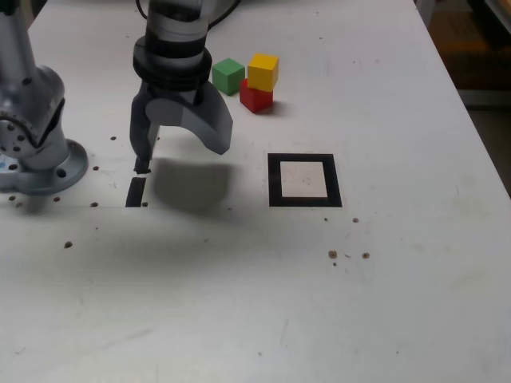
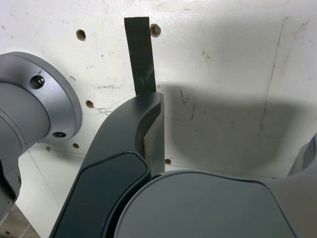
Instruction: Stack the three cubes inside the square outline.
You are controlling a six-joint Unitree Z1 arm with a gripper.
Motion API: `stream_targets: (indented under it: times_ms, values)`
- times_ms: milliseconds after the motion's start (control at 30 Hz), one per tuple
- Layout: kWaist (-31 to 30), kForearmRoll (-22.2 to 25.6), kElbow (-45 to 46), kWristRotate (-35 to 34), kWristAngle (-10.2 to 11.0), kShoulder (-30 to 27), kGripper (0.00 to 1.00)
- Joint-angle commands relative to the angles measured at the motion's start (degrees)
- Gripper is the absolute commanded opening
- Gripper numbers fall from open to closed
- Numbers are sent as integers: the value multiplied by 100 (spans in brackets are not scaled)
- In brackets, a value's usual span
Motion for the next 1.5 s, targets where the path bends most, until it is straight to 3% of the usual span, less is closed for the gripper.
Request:
stream_targets:
  times_ms: [0,233,500,733,967,1233,1467]
  values:
    - [-8,4,0,8,6,17,98]
    - [31,249,-281,72,109,-62,99]
    - [450,1520,-2025,798,630,-9,100]
    - [949,2132,-3182,1547,710,238,100]
    - [1511,2177,-3903,2350,851,961,100]
    - [1846,1862,-3838,2882,1475,1489,100]
    - [1936,1653,-3619,2993,1560,1673,95]
